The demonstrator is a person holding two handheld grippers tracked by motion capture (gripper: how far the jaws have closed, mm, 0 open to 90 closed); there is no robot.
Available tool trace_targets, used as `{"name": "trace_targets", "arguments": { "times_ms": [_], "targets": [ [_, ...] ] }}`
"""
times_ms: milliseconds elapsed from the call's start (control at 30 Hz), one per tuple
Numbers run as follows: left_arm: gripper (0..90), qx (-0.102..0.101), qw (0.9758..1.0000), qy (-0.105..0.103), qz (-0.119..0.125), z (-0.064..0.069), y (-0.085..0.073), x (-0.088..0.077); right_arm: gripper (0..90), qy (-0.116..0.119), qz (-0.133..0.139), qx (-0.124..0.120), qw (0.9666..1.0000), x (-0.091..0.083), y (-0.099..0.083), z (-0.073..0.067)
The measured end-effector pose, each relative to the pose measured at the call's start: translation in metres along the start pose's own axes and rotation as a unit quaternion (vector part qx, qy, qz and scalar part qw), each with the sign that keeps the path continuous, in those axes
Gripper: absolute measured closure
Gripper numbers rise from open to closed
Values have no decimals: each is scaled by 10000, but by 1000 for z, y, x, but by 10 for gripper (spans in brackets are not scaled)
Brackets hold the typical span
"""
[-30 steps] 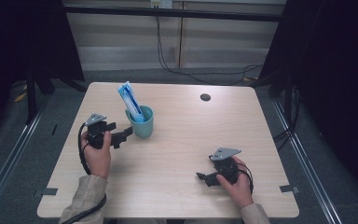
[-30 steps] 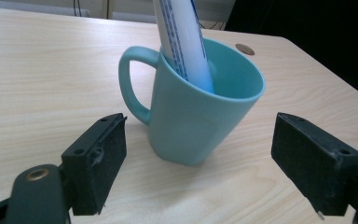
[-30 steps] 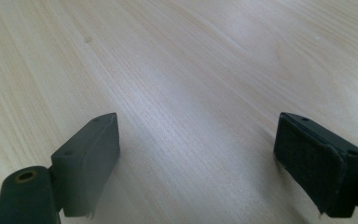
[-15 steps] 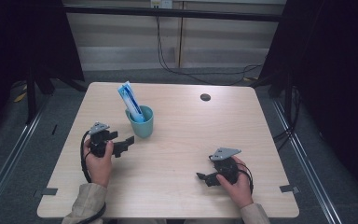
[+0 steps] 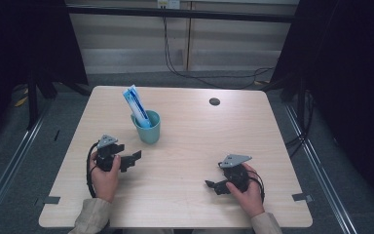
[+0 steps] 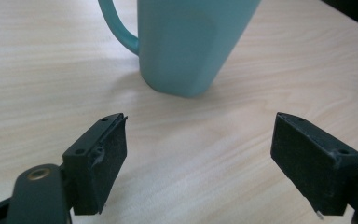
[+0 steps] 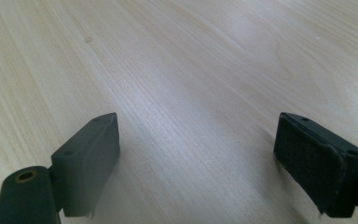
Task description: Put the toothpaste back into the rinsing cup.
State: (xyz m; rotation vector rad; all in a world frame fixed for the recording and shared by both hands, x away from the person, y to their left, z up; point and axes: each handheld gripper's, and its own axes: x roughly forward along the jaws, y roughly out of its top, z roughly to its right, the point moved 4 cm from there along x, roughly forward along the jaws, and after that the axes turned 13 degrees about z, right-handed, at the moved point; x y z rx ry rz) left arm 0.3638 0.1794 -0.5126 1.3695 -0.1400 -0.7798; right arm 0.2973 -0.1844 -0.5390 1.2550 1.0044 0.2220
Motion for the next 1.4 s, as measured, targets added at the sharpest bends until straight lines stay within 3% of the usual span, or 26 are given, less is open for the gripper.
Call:
{"name": "trace_targets", "arguments": {
  "times_ms": [167, 700, 767, 900, 1200, 1267, 1400],
  "targets": [
    [187, 189, 9997, 3, -136, 3, -7, 0, 137, 2, 1, -1, 10000, 0, 0, 0],
    [191, 519, 9979, 27, -388, 8, -23, 1, 137, 4, -2, -8, 10000, 0, 0, 0],
    [190, 654, 9964, 30, -536, 8, -24, 1, 137, 2, -2, -8, 10000, 0, 0, 0],
    [190, 665, 9953, 61, -700, 9, -27, 2, 137, 5, 1, -9, 10000, 0, 0, 0],
    [183, 950, 9922, 122, -800, 12, -29, 1, 137, 4, 0, -12, 10000, 0, 0, 0],
    [169, 1113, 9900, 131, -861, 14, -30, 3, 137, 1, -1, -13, 10000, 0, 0, 0],
    [153, 1130, 9895, 138, -891, 15, -30, 3, 135, 11, -6, -10, 10000, 0, 0, 0]
  ]
}}
